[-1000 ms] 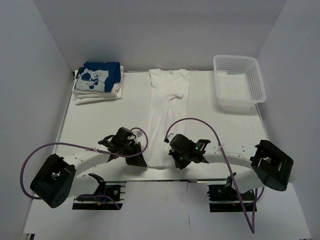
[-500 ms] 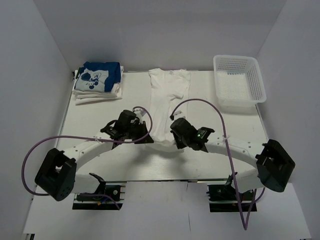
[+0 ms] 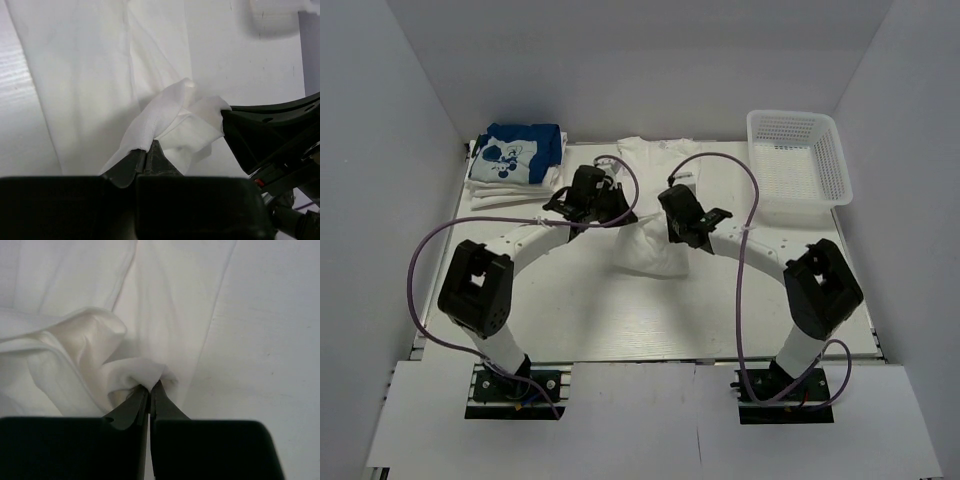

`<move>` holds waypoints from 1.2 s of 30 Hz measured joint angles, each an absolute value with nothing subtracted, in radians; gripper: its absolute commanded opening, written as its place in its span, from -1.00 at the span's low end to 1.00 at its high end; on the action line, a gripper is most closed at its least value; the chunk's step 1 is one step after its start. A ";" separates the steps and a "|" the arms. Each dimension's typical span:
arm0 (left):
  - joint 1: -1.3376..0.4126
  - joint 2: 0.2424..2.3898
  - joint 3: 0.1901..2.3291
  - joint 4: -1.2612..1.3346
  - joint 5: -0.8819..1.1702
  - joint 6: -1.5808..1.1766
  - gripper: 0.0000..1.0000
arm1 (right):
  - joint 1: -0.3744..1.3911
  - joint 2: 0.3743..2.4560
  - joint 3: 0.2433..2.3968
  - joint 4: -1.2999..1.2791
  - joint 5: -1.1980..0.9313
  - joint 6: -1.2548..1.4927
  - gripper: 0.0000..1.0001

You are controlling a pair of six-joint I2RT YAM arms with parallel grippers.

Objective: Fold and stack the t-shirts

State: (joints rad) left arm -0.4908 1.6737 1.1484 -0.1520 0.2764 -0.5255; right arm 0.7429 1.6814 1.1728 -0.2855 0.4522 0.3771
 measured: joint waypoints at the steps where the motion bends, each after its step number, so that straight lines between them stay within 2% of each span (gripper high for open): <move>1: -0.484 1.688 1.166 -0.151 0.273 -0.519 -1.00 | 0.728 1.700 1.193 -0.284 0.453 0.369 -1.00; 19: -0.392 2.099 1.538 -0.088 0.352 -0.437 -1.00 | 0.547 1.999 1.515 -0.270 0.358 0.278 -1.00; 20: -0.388 2.122 1.557 -0.086 0.355 -0.435 -1.00 | 0.540 2.018 1.533 -0.271 0.352 0.274 -0.97; 21: -0.385 2.138 1.569 -0.085 0.357 -0.435 -1.00 | 0.534 2.039 1.554 -0.278 0.345 0.268 -0.63; 23: -0.375 2.156 1.578 -0.088 0.360 -0.435 -0.29 | 0.524 2.078 1.594 -0.288 0.339 0.259 0.10; 24: -0.369 2.165 1.586 -0.094 0.360 -0.438 0.21 | 0.519 2.099 1.615 -0.291 0.337 0.255 0.70; 25: -0.364 2.172 1.598 -0.099 0.359 -0.439 0.82 | 0.514 2.115 1.634 -0.297 0.336 0.253 0.81; 26: -0.358 2.178 1.609 -0.105 0.358 -0.432 0.99 | 0.511 2.128 1.651 -0.303 0.330 0.241 0.81; 31: -0.336 2.178 1.662 -0.131 0.367 -0.426 0.99 | 0.507 2.117 1.653 -0.307 0.300 0.208 0.81; 36: -0.329 2.094 1.560 -0.133 0.385 -0.406 0.99 | 0.507 1.974 1.469 -0.251 0.192 0.216 0.81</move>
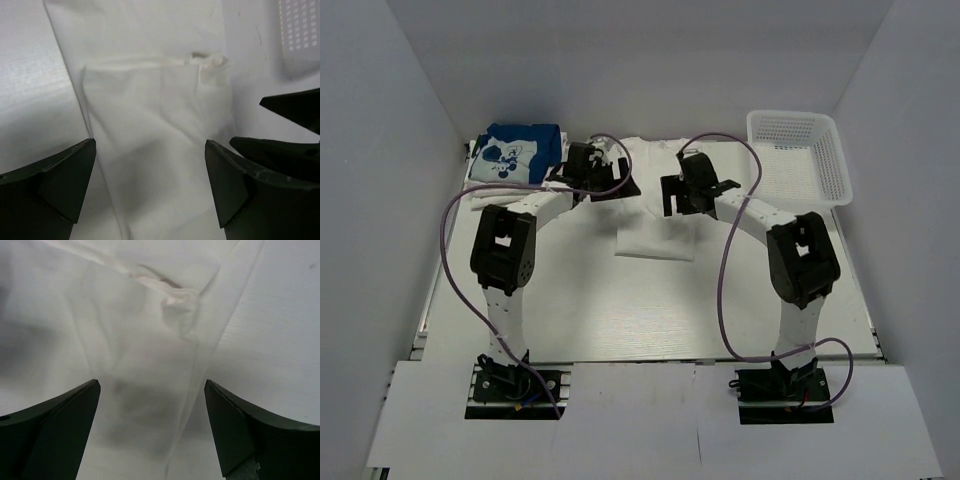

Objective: Fold and stack the t-shirts

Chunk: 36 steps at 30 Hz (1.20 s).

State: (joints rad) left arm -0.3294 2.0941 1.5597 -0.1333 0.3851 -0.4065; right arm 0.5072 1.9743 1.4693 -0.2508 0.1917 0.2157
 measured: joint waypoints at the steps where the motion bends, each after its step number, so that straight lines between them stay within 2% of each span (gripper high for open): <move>1: -0.331 2.069 1.524 -0.136 0.389 -0.405 0.99 | 0.507 1.944 1.435 -0.235 0.161 0.222 0.81; 6: -0.343 1.911 1.288 -0.145 0.399 -0.399 0.99 | 0.508 1.850 1.319 -0.148 0.024 0.264 0.81; 12: -0.350 1.755 1.031 -0.130 0.404 -0.405 0.97 | 0.509 1.685 1.005 -0.069 -0.019 0.374 0.81; 15: -0.351 1.721 0.940 -0.101 0.408 -0.413 0.82 | 0.507 1.637 0.894 -0.052 -0.023 0.421 0.81; 17: -0.351 1.718 0.905 -0.089 0.411 -0.419 0.63 | 0.506 1.625 0.849 -0.041 -0.027 0.446 0.81; 21: -0.353 1.722 0.877 -0.025 0.447 -0.421 0.52 | 0.505 1.604 0.807 0.005 -0.032 0.478 0.81; 23: -0.356 1.732 0.868 -0.003 0.463 -0.424 0.32 | 0.505 1.602 0.793 0.024 -0.033 0.488 0.81; 25: -0.357 1.749 0.866 0.019 0.479 -0.428 0.19 | 0.505 1.601 0.788 0.036 -0.033 0.491 0.69; 26: -0.357 1.758 0.867 0.030 0.483 -0.428 0.04 | 0.505 1.602 0.788 0.038 -0.033 0.493 0.65; 29: -0.356 1.789 0.874 0.056 0.504 -0.432 -0.10 | 0.505 1.605 0.787 0.043 -0.033 0.494 0.47; 30: -0.357 1.798 0.879 0.062 0.510 -0.432 -0.15 | 0.505 1.608 0.787 0.046 -0.033 0.494 0.31; 31: -0.357 1.807 0.886 0.068 0.513 -0.433 -0.22 | 0.505 1.613 0.787 0.049 -0.033 0.490 0.25; 32: -0.357 1.817 0.892 0.072 0.515 -0.435 -0.49 | 0.505 1.617 0.787 0.052 -0.032 0.490 0.20; 35: -0.356 1.856 0.913 0.081 0.511 -0.434 -1.00 | 0.505 1.629 0.787 0.065 -0.029 0.488 -0.04; 36: -0.356 1.871 0.928 0.084 0.520 -0.440 -1.00 | 0.505 1.633 0.787 0.071 -0.027 0.487 -0.12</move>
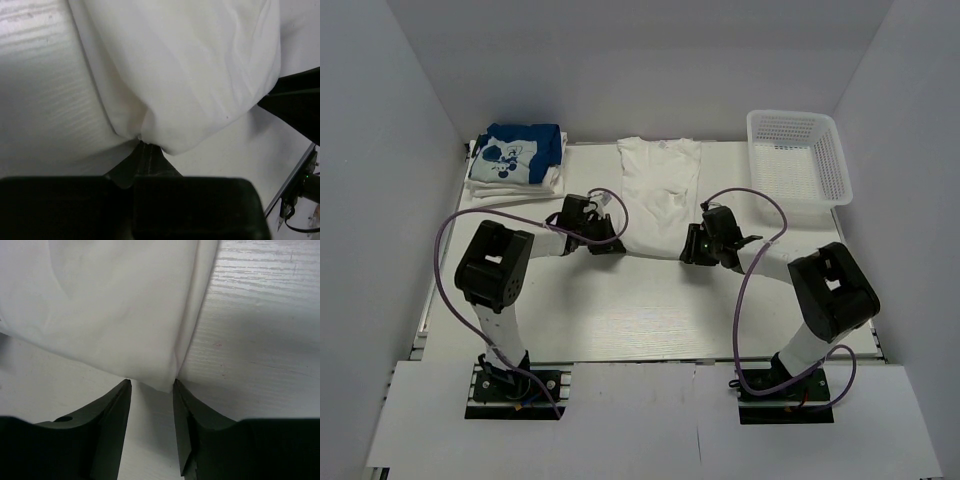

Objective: Fold and stack the t-shirts

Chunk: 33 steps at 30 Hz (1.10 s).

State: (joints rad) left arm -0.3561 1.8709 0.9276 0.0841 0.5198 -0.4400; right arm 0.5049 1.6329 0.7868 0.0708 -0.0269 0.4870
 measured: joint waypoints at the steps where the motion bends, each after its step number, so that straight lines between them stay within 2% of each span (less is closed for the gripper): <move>1: -0.357 1.879 0.941 0.087 0.520 -0.439 -1.00 | 0.505 1.639 0.788 0.076 -0.026 0.488 -0.22; 4: -0.358 1.901 0.965 0.100 0.522 -0.438 -1.00 | 0.505 1.650 0.791 0.084 -0.013 0.482 -0.64; 5: -0.358 1.903 0.964 0.107 0.525 -0.439 -1.00 | 0.505 1.657 0.791 0.086 -0.006 0.482 -0.70; 7: -0.358 1.900 0.955 0.120 0.524 -0.442 -1.00 | 0.505 1.658 0.793 0.090 0.004 0.480 -0.96; 8: -0.358 1.893 0.942 0.132 0.518 -0.442 -1.00 | 0.505 1.658 0.793 0.090 0.008 0.479 -1.00; 16: -0.358 1.748 0.800 0.168 0.473 -0.442 -1.00 | 0.508 1.639 0.791 0.091 -0.015 0.443 -1.00; 24: -0.361 1.637 0.742 0.184 0.486 -0.447 -1.00 | 0.519 1.455 0.727 0.072 -0.057 0.413 -1.00; 33: -0.411 1.291 0.662 0.100 0.497 -0.461 -1.00 | 0.569 1.228 0.675 -0.087 -0.142 0.406 -1.00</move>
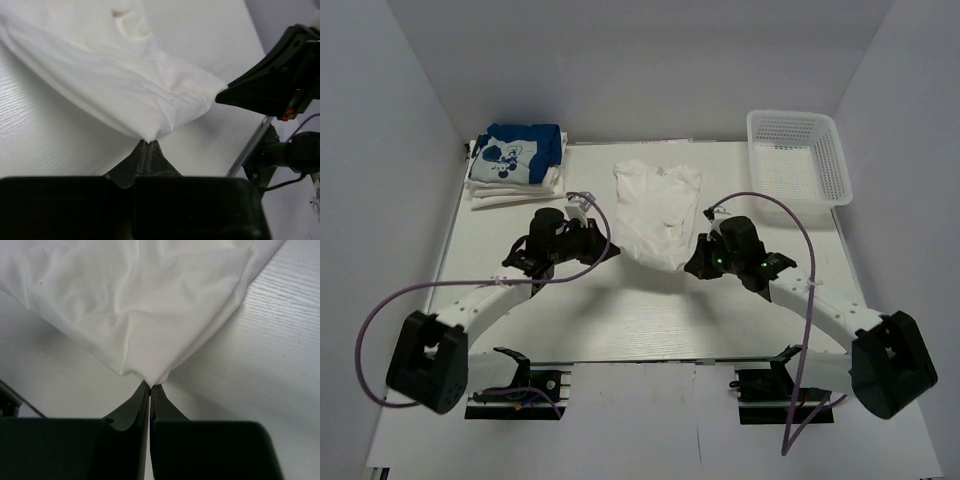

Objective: Fold and stack the t-shirts

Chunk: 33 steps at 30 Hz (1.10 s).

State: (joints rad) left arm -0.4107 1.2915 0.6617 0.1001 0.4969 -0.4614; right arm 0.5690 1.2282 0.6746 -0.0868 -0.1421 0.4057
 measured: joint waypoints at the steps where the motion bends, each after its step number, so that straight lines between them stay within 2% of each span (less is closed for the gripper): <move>1: -0.414 1.240 0.657 0.082 0.497 -0.462 -1.00 | 0.576 1.198 0.675 -0.107 -0.151 0.402 -1.00; 6: -0.425 1.046 0.654 0.035 0.492 -0.465 -1.00 | 0.601 1.082 0.701 -0.190 -0.191 0.376 -1.00; 11: -0.428 1.022 0.683 0.014 0.442 -0.471 -1.00 | 0.604 1.076 0.802 -0.239 -0.174 0.370 -1.00; 15: -0.426 1.080 0.744 0.012 0.369 -0.474 -1.00 | 0.602 1.128 0.895 -0.241 -0.111 0.381 -1.00; 21: -0.414 1.231 0.890 -0.007 0.213 -0.488 -1.00 | 0.582 1.317 1.096 -0.266 -0.025 0.392 -1.00; 27: -0.407 1.382 1.018 -0.024 0.053 -0.485 -1.00 | 0.538 1.541 1.311 -0.286 0.002 0.389 -1.00; 33: -0.382 1.576 1.158 -0.033 -0.019 -0.479 -1.00 | 0.484 1.732 1.487 -0.312 -0.022 0.384 -1.00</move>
State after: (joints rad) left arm -0.3824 1.5764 1.1576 -0.0330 -0.0189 -0.4786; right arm 0.4839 1.7317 1.4868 -0.3119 -0.0216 0.3843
